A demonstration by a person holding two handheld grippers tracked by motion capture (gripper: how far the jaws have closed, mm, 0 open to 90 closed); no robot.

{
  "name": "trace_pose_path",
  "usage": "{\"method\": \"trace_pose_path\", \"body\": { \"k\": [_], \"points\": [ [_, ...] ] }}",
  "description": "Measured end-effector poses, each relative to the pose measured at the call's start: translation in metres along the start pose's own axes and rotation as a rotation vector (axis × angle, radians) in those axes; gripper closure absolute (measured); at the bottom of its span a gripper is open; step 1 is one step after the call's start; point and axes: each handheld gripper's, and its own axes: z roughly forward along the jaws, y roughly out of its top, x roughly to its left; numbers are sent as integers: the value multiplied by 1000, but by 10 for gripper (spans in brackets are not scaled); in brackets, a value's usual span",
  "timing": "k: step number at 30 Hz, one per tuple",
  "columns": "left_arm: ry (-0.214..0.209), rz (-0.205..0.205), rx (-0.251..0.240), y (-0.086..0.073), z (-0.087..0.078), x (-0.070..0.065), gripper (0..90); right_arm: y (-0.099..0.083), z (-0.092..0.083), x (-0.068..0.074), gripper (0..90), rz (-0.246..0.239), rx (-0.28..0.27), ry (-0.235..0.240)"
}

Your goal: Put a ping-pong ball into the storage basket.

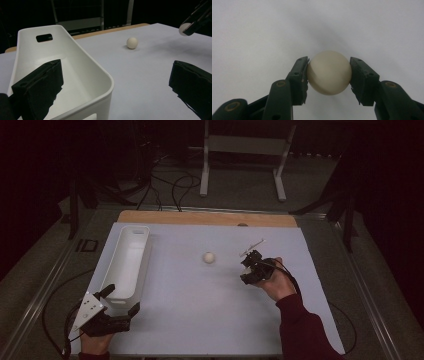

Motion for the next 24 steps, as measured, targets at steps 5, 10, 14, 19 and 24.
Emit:
{"method": "trace_pose_path", "body": {
  "k": [5,10,14,19,24],
  "points": [
    [1,2,1,0,0,0,0,5,-3,4,504,-11,-7,-1],
    [1,2,-1,0,0,0,0,10,-4,6,504,-23,-9,4],
    [1,3,0,0,0,0,0,12,-4,8,504,-23,-11,3],
    [1,2,-1,0,0,0,0,15,-5,11,504,-30,-15,3],
    [0,2,0,0,0,0,0,19,-6,13,504,-39,-20,4]
  ]
}}
